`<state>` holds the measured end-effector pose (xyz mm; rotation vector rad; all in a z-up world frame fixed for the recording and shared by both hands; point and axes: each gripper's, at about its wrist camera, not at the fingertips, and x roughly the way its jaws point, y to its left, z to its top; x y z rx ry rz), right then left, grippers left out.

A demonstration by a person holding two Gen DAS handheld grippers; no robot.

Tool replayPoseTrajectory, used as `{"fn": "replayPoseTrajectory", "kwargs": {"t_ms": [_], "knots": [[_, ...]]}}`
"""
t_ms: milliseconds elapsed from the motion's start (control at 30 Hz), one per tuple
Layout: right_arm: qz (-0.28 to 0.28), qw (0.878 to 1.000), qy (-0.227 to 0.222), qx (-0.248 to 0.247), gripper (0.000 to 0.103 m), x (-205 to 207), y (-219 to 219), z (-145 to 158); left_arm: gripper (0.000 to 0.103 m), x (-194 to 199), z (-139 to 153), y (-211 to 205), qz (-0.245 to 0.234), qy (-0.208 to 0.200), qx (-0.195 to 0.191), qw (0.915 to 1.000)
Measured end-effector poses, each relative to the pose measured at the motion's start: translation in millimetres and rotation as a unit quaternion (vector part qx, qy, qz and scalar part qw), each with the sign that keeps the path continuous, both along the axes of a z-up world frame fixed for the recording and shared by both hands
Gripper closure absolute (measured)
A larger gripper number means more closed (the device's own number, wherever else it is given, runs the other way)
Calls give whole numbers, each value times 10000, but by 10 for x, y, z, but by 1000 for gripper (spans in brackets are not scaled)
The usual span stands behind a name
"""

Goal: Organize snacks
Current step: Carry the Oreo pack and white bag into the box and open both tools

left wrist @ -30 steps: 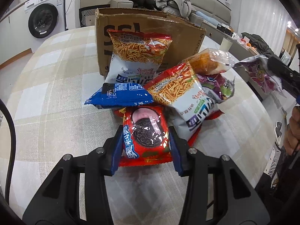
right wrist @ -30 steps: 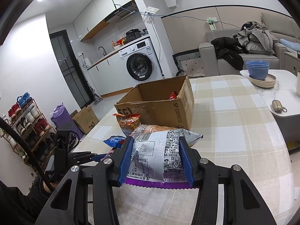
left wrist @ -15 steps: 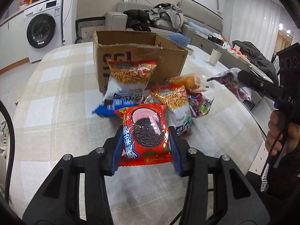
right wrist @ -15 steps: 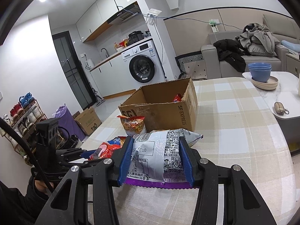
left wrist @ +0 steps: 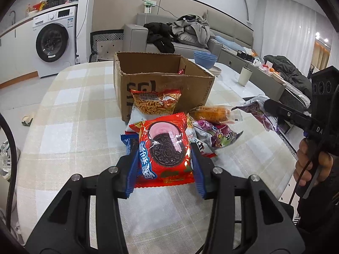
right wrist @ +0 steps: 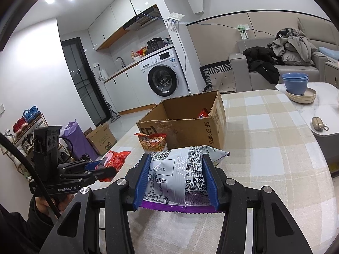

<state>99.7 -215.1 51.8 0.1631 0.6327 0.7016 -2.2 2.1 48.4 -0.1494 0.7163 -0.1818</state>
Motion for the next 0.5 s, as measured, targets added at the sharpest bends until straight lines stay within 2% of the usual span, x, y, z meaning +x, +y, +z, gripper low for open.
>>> {"fn": "replayPoseTrajectory", "kwargs": {"t_ms": [500], "knots": [[95,9996,-170,185,55,76,137,31,62,261,177,57,166,-191,37,9997]]}}
